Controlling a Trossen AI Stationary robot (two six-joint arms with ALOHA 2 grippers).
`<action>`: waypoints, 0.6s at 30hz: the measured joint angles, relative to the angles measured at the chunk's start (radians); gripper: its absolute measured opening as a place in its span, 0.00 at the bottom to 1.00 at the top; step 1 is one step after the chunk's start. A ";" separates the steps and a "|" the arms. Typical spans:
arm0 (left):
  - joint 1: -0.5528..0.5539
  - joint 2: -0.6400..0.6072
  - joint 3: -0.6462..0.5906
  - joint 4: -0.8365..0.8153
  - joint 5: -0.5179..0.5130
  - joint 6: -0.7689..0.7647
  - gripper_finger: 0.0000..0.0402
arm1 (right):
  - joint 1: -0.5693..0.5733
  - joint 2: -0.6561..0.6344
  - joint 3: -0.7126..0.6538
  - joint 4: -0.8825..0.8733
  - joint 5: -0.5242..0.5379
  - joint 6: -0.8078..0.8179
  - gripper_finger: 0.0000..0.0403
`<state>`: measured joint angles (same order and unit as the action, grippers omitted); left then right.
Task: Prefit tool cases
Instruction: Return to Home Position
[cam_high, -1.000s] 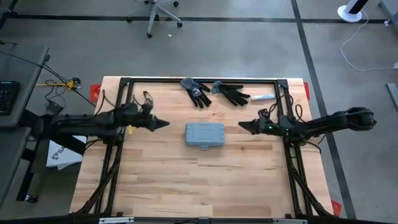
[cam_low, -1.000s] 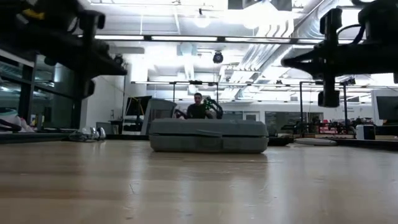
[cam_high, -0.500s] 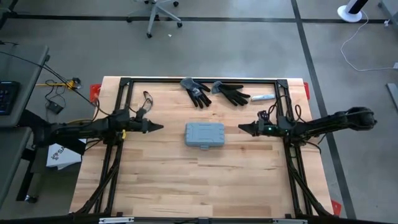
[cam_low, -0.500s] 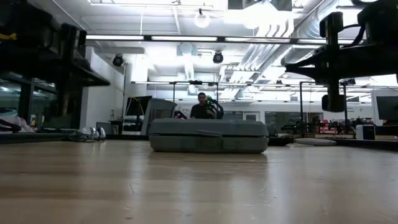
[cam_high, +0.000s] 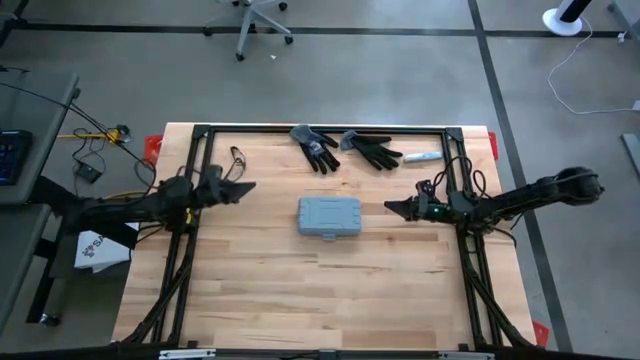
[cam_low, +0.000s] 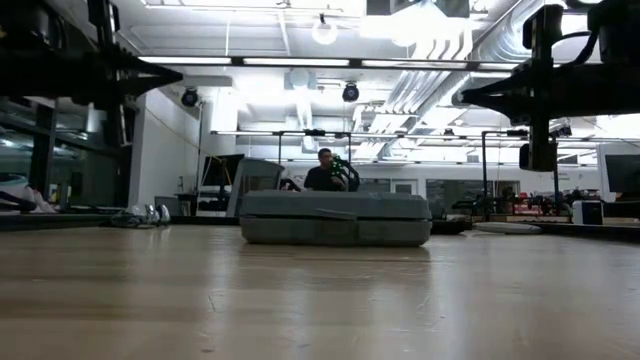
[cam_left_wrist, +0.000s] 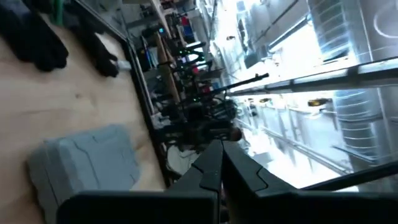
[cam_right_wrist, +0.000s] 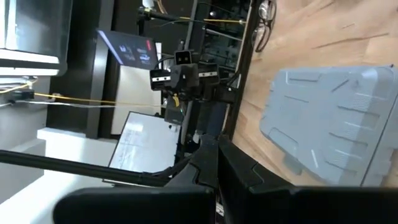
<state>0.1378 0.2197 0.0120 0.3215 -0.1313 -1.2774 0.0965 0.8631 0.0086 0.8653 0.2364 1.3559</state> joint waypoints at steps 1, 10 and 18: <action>-0.006 -0.014 0.000 -0.018 -0.001 -0.011 0.00 | 0.001 0.000 0.000 0.001 0.000 0.003 0.00; -0.006 -0.116 0.002 -0.319 0.099 -0.108 0.00 | 0.035 0.000 0.000 -0.067 -0.004 0.056 0.00; 0.006 -0.116 0.003 -0.323 0.122 -0.072 0.00 | 0.035 0.000 0.000 -0.314 -0.170 0.023 0.00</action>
<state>0.1436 0.1036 0.0147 -0.0017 -0.0093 -1.3491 0.1318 0.8631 0.0086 0.5514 0.0666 1.3793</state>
